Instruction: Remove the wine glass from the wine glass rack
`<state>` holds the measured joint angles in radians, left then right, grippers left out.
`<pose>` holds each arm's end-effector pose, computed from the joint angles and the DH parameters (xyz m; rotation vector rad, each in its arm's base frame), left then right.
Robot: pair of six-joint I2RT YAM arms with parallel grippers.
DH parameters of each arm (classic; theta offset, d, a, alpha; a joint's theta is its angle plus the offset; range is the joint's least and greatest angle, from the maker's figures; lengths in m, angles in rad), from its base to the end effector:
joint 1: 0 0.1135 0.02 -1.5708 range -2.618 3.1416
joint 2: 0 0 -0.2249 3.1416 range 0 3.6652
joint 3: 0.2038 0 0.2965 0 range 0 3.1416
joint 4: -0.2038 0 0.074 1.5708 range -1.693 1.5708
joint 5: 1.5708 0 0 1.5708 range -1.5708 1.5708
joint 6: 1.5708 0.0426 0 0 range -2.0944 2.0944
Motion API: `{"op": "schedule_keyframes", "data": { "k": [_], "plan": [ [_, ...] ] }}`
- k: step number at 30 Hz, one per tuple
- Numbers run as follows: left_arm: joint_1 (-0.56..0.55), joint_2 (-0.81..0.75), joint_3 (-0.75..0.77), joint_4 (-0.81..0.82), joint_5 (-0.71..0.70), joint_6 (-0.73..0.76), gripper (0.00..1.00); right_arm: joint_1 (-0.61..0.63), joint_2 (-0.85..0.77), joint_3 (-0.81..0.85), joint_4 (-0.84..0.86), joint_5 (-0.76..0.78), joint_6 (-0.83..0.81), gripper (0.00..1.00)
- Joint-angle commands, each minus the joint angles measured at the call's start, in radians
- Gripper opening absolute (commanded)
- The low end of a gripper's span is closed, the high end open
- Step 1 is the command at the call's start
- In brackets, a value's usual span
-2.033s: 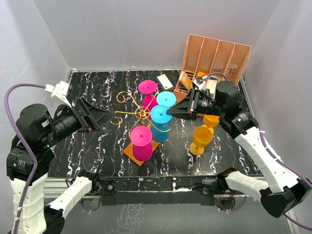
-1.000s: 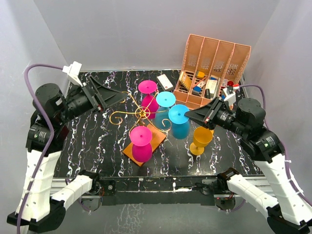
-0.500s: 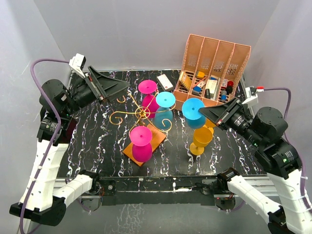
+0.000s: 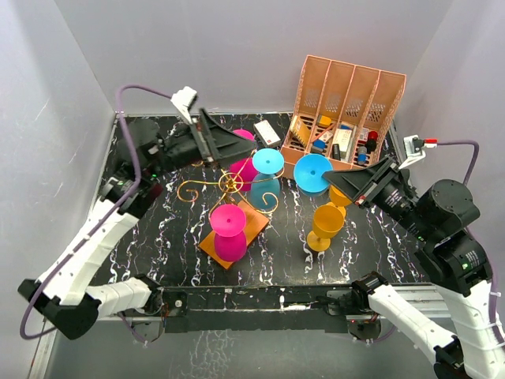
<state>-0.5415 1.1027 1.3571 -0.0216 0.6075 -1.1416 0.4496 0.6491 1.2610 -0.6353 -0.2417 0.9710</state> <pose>0.2364 -0.1706 0.4705 0.1269 1.6359 -1.7572 0.1391 0.0784 0.4627 0.2491 1.7348 1.2688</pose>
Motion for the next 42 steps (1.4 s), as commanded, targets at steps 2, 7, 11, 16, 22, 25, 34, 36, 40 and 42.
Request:
{"op": "schedule_keyframes", "data": {
  "k": [2,7,11,16,22,25,34,36,40,42],
  "plan": [
    [-0.168,0.049,0.056,0.046,-0.134,0.083,0.82,-0.002,0.011,-0.004,0.155,-0.084,-0.004,0.08],
    [-0.302,0.113,0.056,0.082,-0.193,0.097,0.78,-0.002,-0.004,-0.015,0.174,-0.087,-0.017,0.08],
    [-0.363,0.137,0.064,0.089,-0.233,0.114,0.75,-0.002,-0.016,-0.02,0.168,-0.077,-0.03,0.08],
    [-0.412,0.156,0.065,0.108,-0.26,0.114,0.67,-0.002,-0.022,-0.022,0.15,-0.068,-0.049,0.08],
    [-0.434,0.172,0.067,0.134,-0.282,0.107,0.49,-0.002,-0.031,-0.034,0.148,-0.077,-0.051,0.08],
    [-0.439,0.171,0.062,0.136,-0.297,0.106,0.39,-0.002,-0.037,-0.04,0.148,-0.082,-0.046,0.08],
    [-0.452,0.172,-0.022,0.255,-0.291,0.016,0.0,-0.003,-0.062,-0.053,0.148,-0.077,-0.049,0.08],
    [-0.456,0.162,-0.041,0.269,-0.291,0.004,0.0,-0.002,-0.058,-0.047,0.144,-0.083,-0.053,0.08],
    [-0.457,0.121,-0.079,0.285,-0.308,-0.008,0.0,-0.003,-0.058,-0.046,0.119,-0.072,-0.068,0.14],
    [-0.457,0.099,-0.09,0.28,-0.318,-0.008,0.0,-0.002,-0.066,-0.051,0.11,-0.056,-0.069,0.26]
  ]
}}
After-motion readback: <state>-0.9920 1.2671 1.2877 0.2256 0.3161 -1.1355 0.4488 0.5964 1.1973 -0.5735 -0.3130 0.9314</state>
